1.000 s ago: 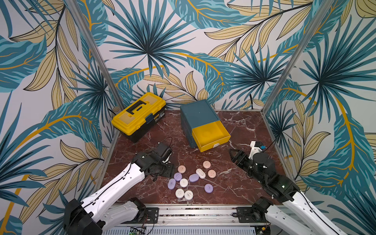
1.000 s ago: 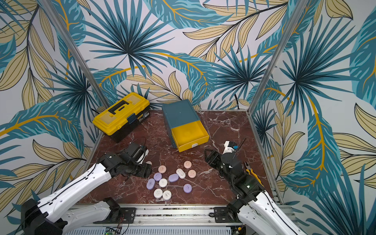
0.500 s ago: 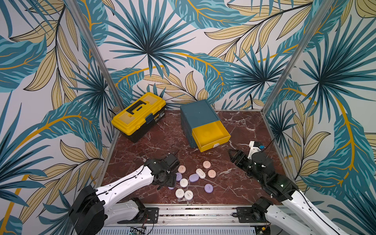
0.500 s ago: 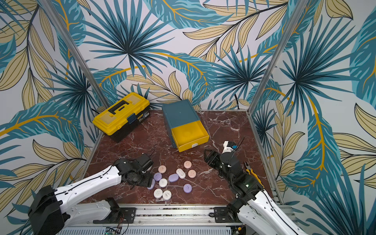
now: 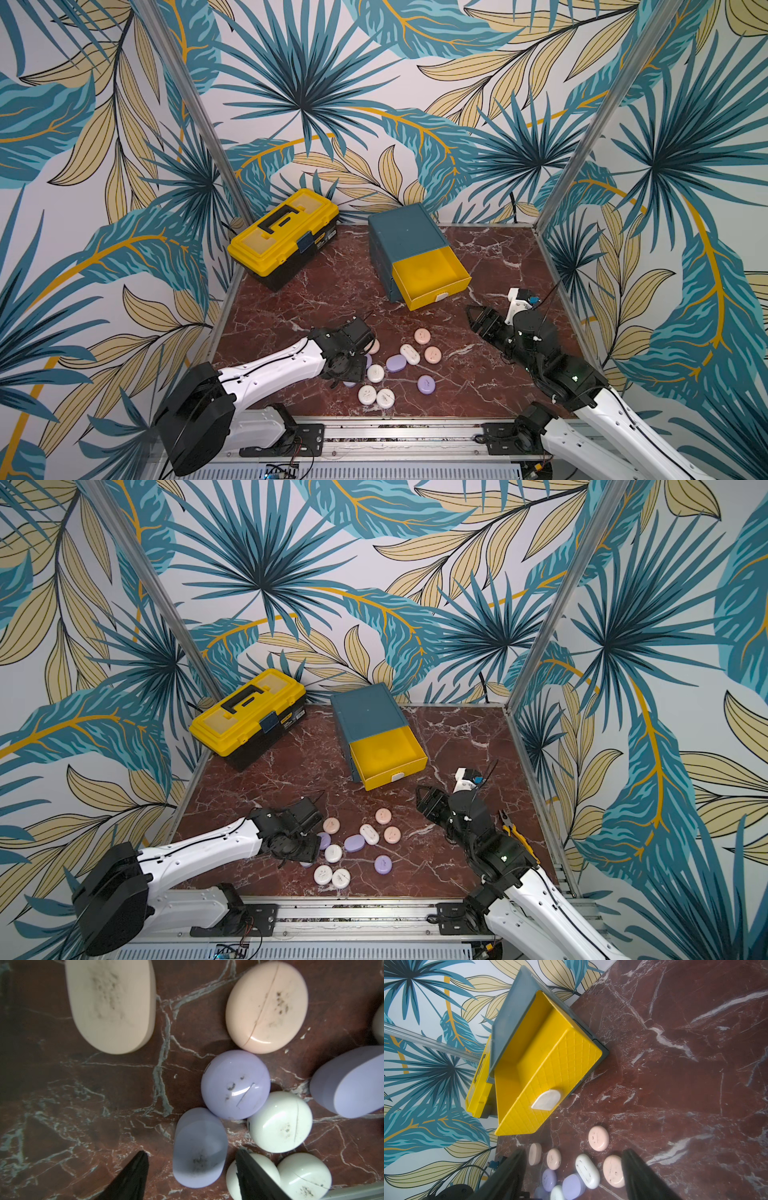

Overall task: Put the bluetooth earphones in the drawer according to color
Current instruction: Pick up the Bluetooth earphone from the center of the board.

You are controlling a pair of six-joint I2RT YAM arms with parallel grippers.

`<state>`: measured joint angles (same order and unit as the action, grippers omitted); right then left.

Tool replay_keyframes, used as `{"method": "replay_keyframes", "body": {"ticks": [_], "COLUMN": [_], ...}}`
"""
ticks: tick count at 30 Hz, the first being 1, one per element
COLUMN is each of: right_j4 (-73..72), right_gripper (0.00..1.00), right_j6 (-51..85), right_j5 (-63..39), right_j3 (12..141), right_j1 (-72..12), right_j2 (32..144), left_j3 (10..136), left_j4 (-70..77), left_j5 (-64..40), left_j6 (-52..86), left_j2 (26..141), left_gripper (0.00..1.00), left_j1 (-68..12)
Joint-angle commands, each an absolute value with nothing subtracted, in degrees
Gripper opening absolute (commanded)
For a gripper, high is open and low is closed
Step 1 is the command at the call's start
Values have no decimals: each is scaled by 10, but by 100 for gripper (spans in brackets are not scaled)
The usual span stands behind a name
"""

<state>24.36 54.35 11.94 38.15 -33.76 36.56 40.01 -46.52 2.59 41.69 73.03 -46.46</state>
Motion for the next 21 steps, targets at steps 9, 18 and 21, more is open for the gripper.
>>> {"method": "replay_keyframes", "body": {"ticks": [9, 18, 21], "right_j4": [256, 258, 258], "right_gripper": [77, 77, 77], "right_j6": [534, 537, 537], "right_j5": [118, 119, 119], "right_j3": [371, 369, 368], "right_j1": [-338, -338, -338], "right_j2": [363, 360, 359], "left_j3": [374, 367, 365], "left_j4": [-447, -427, -428], "left_j5": [33, 25, 27], "left_j6": [419, 418, 419], "left_j2": [750, 765, 764], "left_gripper": [61, 52, 43], "left_j1": [-468, -469, -470]}}
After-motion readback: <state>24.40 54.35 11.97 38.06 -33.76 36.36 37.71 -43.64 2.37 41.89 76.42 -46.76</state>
